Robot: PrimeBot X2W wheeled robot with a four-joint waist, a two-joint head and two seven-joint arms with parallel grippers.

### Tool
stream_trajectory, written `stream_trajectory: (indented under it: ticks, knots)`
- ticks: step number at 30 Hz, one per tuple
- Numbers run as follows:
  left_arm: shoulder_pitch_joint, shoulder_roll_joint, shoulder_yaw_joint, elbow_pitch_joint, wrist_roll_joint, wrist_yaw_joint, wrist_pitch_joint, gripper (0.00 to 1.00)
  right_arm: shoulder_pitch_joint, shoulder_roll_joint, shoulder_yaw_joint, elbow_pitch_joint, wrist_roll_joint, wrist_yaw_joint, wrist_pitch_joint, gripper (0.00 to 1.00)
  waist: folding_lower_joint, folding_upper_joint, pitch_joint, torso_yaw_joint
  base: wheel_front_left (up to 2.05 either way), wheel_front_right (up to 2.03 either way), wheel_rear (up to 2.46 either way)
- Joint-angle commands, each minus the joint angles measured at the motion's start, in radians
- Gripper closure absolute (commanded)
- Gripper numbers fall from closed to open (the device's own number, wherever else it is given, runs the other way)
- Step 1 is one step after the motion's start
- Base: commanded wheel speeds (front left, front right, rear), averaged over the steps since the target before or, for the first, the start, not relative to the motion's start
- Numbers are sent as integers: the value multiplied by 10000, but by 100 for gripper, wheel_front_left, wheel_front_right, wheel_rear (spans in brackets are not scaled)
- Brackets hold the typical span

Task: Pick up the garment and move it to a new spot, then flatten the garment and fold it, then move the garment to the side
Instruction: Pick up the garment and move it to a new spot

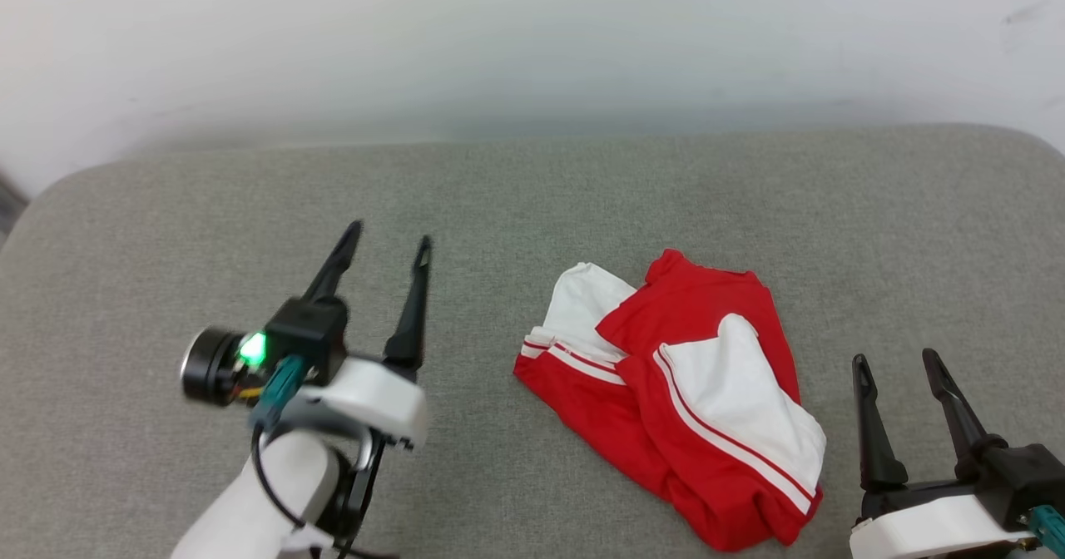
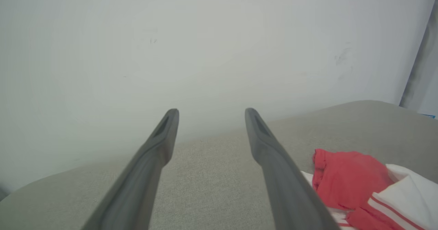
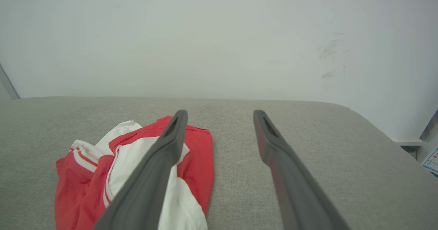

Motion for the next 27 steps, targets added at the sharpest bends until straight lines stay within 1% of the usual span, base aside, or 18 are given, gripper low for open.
stream_trajectory:
  ticks: [1, 3, 6, 11, 16, 17, 23, 27]
  knots:
    - [214, -46, 103, -71, 70, 50, -47, 0, 60, 11, -2, 19, -66, -7, -24, 0, 0, -1, -78, 64, 0, 0, 0]
    - [857, -143, 683, -310, 401, 102, -44, 0, 161, 11, 17, 24, -27, -7, -24, 0, 0, -1, -175, 112, 0, 0, 0]
    - [1755, -405, 1479, -589, 861, 40, -37, 0, 250, 11, 50, 29, 92, -7, -24, 0, 0, -1, -317, 176, 0, 0, 0]
    - [2972, -947, 2631, -860, 1547, -246, -38, 0, 387, 11, 91, -28, 340, -7, -24, 0, 0, -1, -436, 213, 0, 0, 0]
    - [3837, -1500, 3449, -961, 2165, -785, -39, 0, 518, 11, 71, -73, 634, -7, -24, 0, 0, -1, -531, 205, 0, 0, 0]
    - [4184, -1785, 3941, -1005, 2460, -1151, -39, 0, 600, 11, 42, -62, 844, -7, -24, 0, 0, -1, -569, 192, 0, 0, 0]
    - [4632, -2270, 4520, -911, 3071, -1749, -39, 0, 763, 11, 134, -115, 865, -5, -24, 0, 0, -1, -661, 190, 0, 0, 0]
    - [4813, -2585, 4860, -894, 3347, -2036, -39, 0, 837, 11, 212, -176, 986, -5, -24, 0, 0, -1, -715, 192, 0, 0, 0]
